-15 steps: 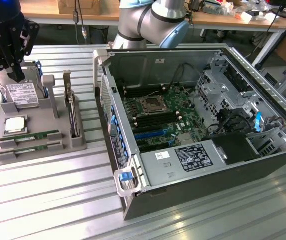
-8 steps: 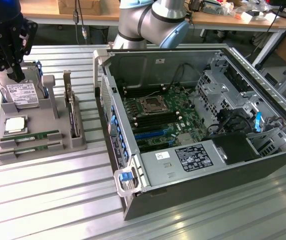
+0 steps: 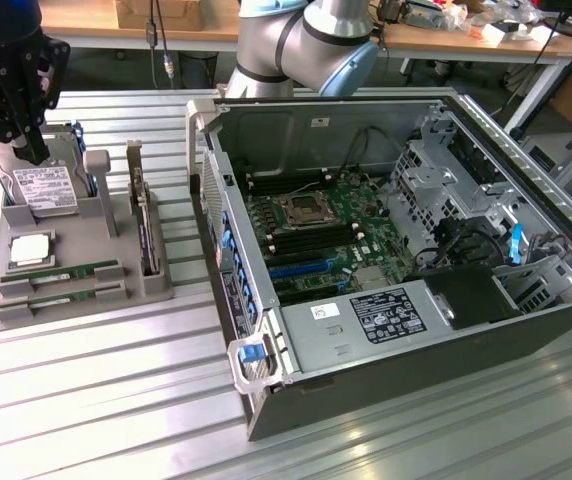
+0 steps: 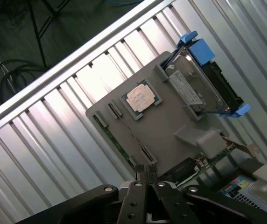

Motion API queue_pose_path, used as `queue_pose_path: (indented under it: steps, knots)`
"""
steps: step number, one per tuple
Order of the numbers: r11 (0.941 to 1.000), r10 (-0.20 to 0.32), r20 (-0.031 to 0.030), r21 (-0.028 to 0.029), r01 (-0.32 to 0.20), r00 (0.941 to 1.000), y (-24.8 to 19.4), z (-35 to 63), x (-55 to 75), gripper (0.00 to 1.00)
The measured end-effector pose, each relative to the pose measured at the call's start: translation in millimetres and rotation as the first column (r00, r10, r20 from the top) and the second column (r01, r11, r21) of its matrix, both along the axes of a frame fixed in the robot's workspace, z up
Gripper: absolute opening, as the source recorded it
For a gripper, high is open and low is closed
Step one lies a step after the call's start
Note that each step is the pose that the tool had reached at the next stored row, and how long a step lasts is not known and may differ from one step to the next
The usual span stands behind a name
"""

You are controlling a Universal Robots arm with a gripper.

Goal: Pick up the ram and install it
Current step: 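Pick up the ram and move it above insertion slot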

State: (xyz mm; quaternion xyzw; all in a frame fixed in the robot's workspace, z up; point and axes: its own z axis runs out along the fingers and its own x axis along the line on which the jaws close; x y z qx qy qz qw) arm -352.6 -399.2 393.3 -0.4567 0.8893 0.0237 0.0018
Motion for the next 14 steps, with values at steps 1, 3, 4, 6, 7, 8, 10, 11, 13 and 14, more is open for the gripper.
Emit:
queue_pose_path:
  steps: [1, 3, 4, 6, 7, 8, 10, 11, 13, 14]
  knots:
    - [0.9999, 0.012, 0.0000, 0.0000, -0.012, 0.9999, 0.0, 0.0, 0.0, 0.11]
    - [0.9992, 0.039, 0.0000, 0.0000, -0.039, 0.9992, 0.0, 0.0, 0.0, 0.11]
    - [0.9989, 0.046, 0.0000, 0.0000, -0.046, 0.9989, 0.0, 0.0, 0.0, 0.11]
    - [0.9983, 0.059, 0.0000, 0.0000, -0.059, 0.9983, 0.0, 0.0, 0.0, 0.11]
    - [0.9971, 0.076, 0.0000, 0.0000, -0.076, 0.9971, 0.0, 0.0, 0.0, 0.11]
    - [0.9965, 0.084, 0.0000, 0.0000, -0.084, 0.9965, 0.0, 0.0, 0.0, 0.11]
    - [0.9946, 0.103, -0.0001, 0.0000, -0.103, 0.9946, 0.0, 0.0, 0.0, 0.11]
    - [0.9938, 0.111, 0.0000, 0.0000, -0.111, 0.9938, 0.0, 0.0, 0.0, 0.11]
    - [0.9917, 0.129, 0.0000, 0.0000, -0.129, 0.9917, 0.0, 0.0, 0.0, 0.11]
    - [0.9892, 0.147, 0.0000, 0.0000, -0.147, 0.9892, 0.0, 0.0, 0.0, 0.11]
